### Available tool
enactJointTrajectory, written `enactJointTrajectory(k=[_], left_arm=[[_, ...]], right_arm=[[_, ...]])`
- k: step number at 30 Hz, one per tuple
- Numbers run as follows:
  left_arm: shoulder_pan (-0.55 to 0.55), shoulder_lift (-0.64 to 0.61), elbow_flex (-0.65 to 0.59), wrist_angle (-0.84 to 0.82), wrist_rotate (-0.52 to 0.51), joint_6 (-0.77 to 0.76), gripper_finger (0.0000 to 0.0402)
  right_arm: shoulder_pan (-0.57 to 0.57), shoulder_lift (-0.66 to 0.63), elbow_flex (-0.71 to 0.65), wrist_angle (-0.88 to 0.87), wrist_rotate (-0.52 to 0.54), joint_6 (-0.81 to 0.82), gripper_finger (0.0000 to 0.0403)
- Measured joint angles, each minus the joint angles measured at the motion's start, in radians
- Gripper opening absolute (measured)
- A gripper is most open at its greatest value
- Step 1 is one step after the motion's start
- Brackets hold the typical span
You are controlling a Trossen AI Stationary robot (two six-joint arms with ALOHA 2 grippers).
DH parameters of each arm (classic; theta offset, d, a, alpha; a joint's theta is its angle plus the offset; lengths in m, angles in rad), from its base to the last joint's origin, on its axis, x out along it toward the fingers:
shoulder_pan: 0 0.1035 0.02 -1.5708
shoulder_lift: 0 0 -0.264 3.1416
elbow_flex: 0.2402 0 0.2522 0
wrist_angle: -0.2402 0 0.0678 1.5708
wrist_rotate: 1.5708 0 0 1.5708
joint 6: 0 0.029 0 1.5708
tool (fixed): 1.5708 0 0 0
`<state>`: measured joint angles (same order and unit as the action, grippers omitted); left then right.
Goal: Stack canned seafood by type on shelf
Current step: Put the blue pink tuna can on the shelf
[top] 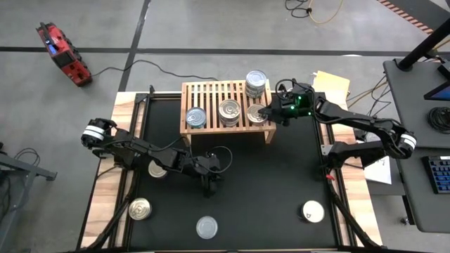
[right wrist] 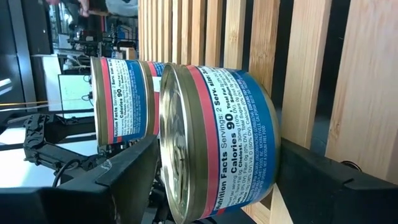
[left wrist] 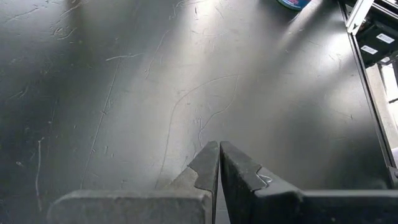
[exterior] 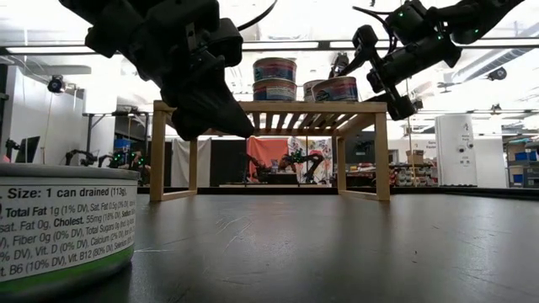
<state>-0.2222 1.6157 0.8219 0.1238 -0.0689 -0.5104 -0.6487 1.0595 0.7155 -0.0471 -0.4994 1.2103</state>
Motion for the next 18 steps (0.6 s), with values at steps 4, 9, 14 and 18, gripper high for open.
enactJointTrajectory(k=[4, 9, 14, 18], left_arm=[[0.0, 0.0, 0.0, 0.0, 0.0, 0.0, 0.0], [0.0, 0.0, 0.0, 0.0, 0.0, -0.004, 0.0], [0.0, 0.0, 0.0, 0.0, 0.001, -0.004, 0.0], [0.0, 0.0, 0.0, 0.001, 0.003, -0.007, 0.0]], right_arm=[[0.0, -0.002, 0.0, -0.002, -0.002, 0.001, 0.0288], [0.0, -0.015, 0.0, -0.012, -0.001, 0.01, 0.0295], [0.0, -0.031, 0.0, -0.057, 0.001, 0.009, 0.0297], [0.0, -0.041, 0.002, -0.085, 0.001, 0.001, 0.0296]])
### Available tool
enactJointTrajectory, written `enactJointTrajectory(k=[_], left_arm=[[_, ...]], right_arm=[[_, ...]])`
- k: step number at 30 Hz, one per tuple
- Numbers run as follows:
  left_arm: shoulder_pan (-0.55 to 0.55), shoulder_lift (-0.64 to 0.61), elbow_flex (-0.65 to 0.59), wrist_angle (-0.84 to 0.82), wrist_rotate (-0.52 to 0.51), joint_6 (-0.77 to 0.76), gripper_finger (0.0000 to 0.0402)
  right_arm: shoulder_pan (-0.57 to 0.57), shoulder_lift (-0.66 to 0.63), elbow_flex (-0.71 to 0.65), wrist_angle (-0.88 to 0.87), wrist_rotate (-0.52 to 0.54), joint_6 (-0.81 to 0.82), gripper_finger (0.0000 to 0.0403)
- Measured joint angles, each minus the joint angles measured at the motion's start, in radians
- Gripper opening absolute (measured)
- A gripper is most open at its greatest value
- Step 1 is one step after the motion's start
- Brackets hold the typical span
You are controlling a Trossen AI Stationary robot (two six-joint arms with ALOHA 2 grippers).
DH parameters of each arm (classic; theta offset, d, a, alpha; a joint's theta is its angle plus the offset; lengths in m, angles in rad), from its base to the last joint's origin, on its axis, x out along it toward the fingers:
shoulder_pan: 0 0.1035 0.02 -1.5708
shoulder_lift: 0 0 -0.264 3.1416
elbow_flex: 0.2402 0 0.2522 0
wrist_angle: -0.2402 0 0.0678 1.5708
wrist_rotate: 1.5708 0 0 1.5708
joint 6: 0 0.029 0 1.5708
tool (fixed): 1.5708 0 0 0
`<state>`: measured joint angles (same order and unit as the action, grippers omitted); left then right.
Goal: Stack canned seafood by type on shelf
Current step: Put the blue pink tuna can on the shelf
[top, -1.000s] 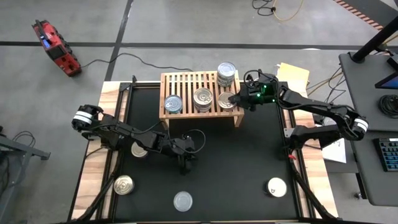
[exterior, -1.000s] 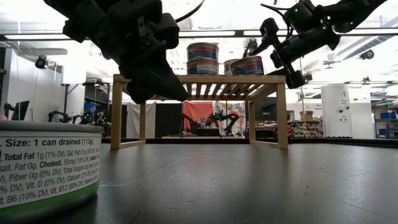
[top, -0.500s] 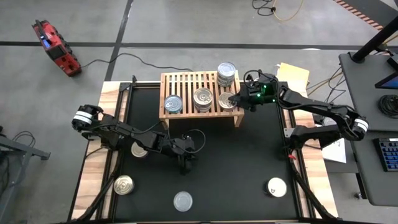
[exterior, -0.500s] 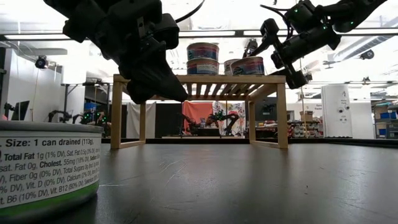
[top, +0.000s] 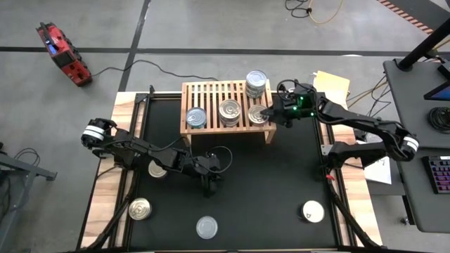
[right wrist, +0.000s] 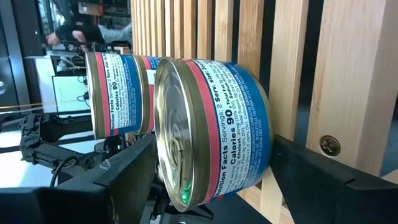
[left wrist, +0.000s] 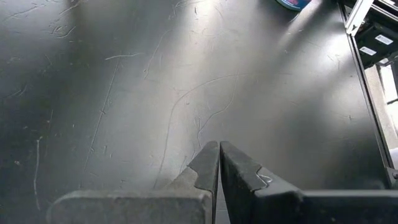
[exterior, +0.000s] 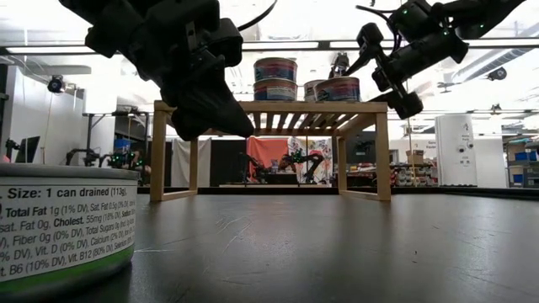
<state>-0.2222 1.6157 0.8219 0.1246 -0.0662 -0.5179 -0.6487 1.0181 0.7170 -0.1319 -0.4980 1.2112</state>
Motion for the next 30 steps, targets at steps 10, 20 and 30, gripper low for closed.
enactJointTrajectory(k=[10, 20, 30], left_arm=[[-0.003, 0.0, 0.0, 0.001, 0.014, -0.009, 0.0], [-0.011, 0.0, 0.0, 0.001, 0.032, -0.022, 0.0], [-0.012, 0.0, 0.0, -0.009, 0.033, -0.026, 0.0]], right_arm=[[0.0, -0.018, -0.002, -0.017, 0.005, 0.008, 0.0286], [-0.006, -0.021, -0.002, -0.016, 0.008, 0.019, 0.0295], [-0.006, -0.029, -0.003, -0.02, 0.012, 0.02, 0.0283]])
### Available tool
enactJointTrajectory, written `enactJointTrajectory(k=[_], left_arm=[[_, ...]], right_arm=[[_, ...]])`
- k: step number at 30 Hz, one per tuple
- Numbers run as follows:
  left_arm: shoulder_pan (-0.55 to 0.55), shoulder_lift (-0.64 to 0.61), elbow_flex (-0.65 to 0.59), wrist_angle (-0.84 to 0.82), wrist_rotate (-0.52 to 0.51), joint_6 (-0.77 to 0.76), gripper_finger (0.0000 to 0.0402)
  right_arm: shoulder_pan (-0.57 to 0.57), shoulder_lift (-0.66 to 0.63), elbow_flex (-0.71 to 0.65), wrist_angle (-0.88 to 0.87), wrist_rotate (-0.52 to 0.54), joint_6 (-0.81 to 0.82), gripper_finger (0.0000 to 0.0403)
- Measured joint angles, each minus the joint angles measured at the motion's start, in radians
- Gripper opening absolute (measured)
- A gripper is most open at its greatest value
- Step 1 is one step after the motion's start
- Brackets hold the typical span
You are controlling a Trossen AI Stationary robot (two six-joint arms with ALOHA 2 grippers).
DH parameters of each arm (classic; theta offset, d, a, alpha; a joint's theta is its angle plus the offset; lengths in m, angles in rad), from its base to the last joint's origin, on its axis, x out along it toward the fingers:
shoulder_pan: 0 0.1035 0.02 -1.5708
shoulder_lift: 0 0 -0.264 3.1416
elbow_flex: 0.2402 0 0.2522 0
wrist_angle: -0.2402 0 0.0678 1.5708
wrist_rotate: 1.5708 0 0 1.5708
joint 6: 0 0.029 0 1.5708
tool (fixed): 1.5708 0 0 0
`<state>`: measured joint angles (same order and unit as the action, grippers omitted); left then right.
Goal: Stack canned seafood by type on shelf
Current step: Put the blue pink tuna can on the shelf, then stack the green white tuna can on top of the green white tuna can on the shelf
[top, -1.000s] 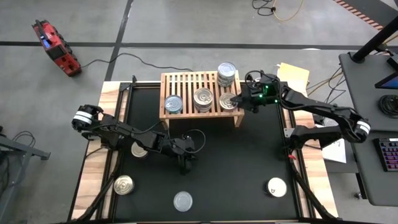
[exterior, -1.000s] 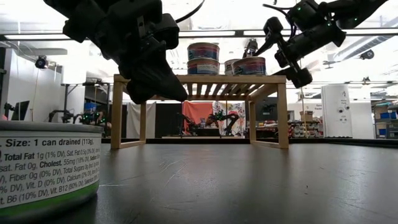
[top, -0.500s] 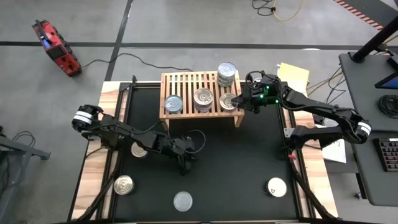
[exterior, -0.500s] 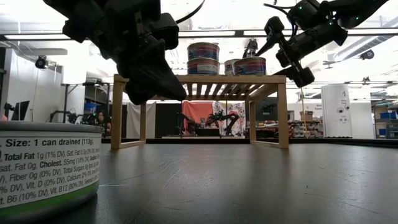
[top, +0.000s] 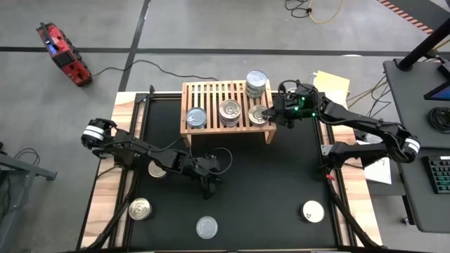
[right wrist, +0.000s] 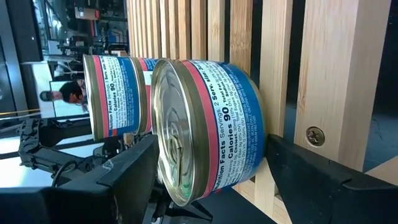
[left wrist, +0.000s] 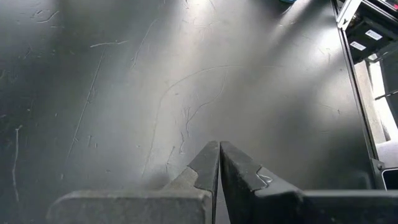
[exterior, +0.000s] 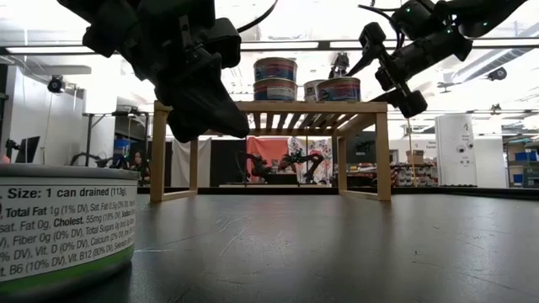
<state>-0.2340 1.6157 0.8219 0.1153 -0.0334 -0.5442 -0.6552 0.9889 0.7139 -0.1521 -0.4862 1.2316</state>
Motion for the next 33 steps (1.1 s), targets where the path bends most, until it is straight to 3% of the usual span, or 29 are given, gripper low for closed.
enactJointTrajectory(k=[24, 33], left_arm=[[0.0, -0.008, 0.0, -0.019, 0.001, -0.007, 0.0], [-0.001, -0.101, 0.002, -0.169, 0.187, -0.034, 0.0]], right_arm=[[0.0, -0.06, 0.0, -0.054, 0.018, -0.002, 0.0288], [0.009, -0.152, 0.0, -0.136, 0.019, 0.015, 0.0287]])
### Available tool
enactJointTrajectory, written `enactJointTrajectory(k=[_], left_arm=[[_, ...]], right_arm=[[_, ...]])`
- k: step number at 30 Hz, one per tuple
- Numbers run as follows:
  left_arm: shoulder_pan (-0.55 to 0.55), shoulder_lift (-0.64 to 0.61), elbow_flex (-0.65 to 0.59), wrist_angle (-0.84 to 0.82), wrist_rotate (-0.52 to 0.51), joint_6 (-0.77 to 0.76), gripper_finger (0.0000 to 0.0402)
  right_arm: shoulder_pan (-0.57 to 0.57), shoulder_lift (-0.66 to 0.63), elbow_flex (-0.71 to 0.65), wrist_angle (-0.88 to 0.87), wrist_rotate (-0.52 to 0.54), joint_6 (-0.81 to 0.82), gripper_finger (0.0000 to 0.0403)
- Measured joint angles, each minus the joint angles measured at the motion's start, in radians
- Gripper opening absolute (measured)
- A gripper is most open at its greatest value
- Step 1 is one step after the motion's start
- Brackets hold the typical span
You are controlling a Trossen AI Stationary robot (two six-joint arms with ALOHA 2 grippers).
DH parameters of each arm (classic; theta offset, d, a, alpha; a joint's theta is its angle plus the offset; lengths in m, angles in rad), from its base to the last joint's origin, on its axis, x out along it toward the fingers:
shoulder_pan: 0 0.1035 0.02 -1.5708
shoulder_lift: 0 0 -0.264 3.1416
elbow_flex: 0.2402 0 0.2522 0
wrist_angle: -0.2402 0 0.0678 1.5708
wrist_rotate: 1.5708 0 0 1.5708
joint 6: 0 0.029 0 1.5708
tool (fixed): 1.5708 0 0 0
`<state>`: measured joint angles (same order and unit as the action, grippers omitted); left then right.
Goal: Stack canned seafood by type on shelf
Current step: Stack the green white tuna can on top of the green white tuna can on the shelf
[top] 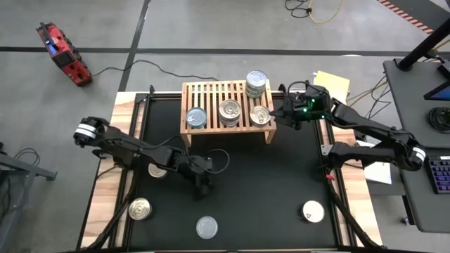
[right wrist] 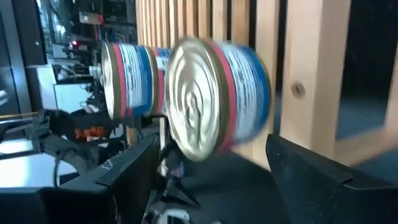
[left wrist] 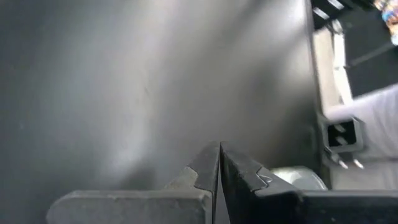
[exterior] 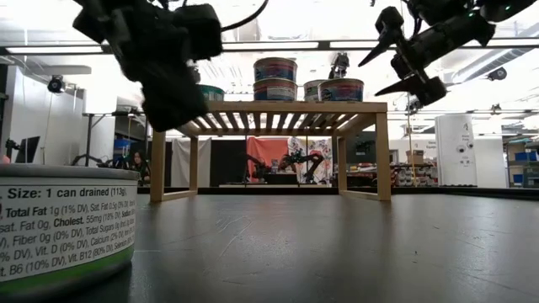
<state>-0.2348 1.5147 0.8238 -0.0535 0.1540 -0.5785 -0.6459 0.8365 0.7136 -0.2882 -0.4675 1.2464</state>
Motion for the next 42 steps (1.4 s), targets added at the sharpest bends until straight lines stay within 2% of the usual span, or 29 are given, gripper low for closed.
enactJointTrajectory(k=[7, 11, 14, 17, 22, 24, 27, 34, 37, 42], left_arm=[[-0.029, -0.099, 0.0, -0.109, 0.147, -0.023, 0.0], [-0.077, -0.138, 0.0, -0.112, 0.177, -0.071, 0.0], [-0.148, -0.14, 0.0, -0.113, 0.176, -0.073, 0.0], [-0.244, -0.118, 0.0, -0.11, 0.129, -0.016, 0.0], [-0.37, -0.072, 0.0, -0.091, -0.128, 0.041, 0.0], [-0.391, -0.049, 0.001, -0.084, -0.174, 0.045, 0.0], [-0.401, -0.001, 0.001, -0.054, -0.187, 0.045, 0.0], [-0.401, 0.117, 0.001, 0.149, -0.186, 0.071, 0.0], [-0.401, 0.156, 0.024, 0.154, -0.17, 0.086, 0.0], [-0.402, 0.24, 0.102, 0.135, -0.129, 0.224, 0.0]], right_arm=[[0.086, -0.09, 0.0, -0.109, -0.001, 0.008, 0.0271], [0.164, -0.125, 0.0, -0.129, 0.0, 0.029, 0.0262], [0.221, -0.14, 0.0, -0.128, 0.037, 0.044, 0.0254], [0.265, -0.143, 0.0, -0.127, 0.097, 0.043, 0.0248], [0.302, -0.133, 0.0, -0.127, 0.164, 0.036, 0.024], [0.309, -0.127, 0.0, -0.127, 0.176, 0.034, 0.024], [0.314, -0.118, 0.001, -0.126, 0.18, 0.026, 0.0243], [0.347, -0.113, 0.001, -0.127, 0.181, 0.057, 0.0247], [0.376, -0.113, 0.001, -0.126, 0.182, 0.077, 0.0241], [0.435, -0.105, 0.001, -0.127, 0.233, 0.104, 0.0231]])
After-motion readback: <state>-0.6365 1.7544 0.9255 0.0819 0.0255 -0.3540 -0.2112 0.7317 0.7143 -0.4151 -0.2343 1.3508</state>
